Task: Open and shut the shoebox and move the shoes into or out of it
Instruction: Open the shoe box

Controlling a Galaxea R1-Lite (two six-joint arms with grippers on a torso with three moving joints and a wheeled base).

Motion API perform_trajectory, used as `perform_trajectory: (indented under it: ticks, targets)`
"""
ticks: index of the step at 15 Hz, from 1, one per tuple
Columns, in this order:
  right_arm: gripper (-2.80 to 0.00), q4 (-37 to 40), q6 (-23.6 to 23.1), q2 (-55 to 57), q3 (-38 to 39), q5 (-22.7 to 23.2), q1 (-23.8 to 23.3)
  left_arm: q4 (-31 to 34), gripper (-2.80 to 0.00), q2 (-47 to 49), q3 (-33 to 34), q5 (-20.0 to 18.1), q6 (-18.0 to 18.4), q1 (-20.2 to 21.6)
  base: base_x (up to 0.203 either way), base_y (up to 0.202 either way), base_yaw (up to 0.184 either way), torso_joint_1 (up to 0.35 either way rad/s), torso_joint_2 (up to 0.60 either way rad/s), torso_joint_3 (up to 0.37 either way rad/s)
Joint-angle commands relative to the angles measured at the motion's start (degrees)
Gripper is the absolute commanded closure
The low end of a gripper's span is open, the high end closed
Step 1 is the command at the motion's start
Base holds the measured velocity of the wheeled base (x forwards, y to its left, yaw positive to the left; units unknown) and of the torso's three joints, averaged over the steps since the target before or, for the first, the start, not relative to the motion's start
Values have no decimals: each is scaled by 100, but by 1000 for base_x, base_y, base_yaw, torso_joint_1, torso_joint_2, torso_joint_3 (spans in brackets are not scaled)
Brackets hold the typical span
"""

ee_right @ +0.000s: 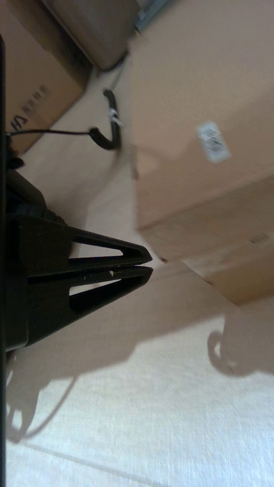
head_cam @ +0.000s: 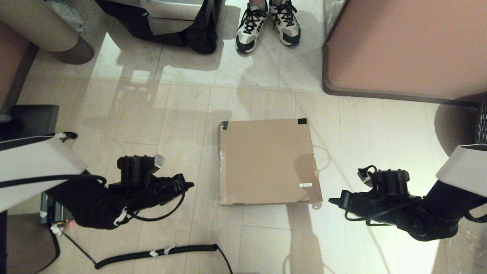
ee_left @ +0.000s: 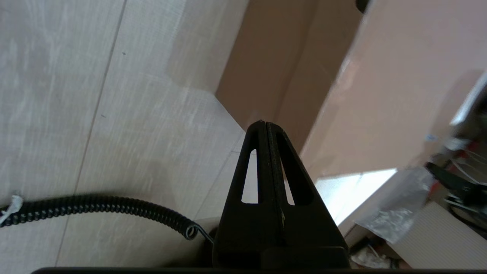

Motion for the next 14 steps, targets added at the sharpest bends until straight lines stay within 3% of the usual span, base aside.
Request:
perform_trajectory:
  ticks: [1, 5, 14]
  targets:
    - [0, 492, 11, -74, -565, -168, 41, 384, 0, 6, -466, 108, -17, -129, 0, 0, 0, 0, 0, 0]
    - [0, 1506, 2, 200, -1638, -283, 111, 1367, 0, 205, -1371, 537, 197, -371, 0, 0, 0, 0, 0, 0]
    - [0, 1579, -21, 903, -2232, -288, 268, 1443, 0, 1162, -2454, 985, 238, -839, 0, 0, 0, 0, 0, 0]
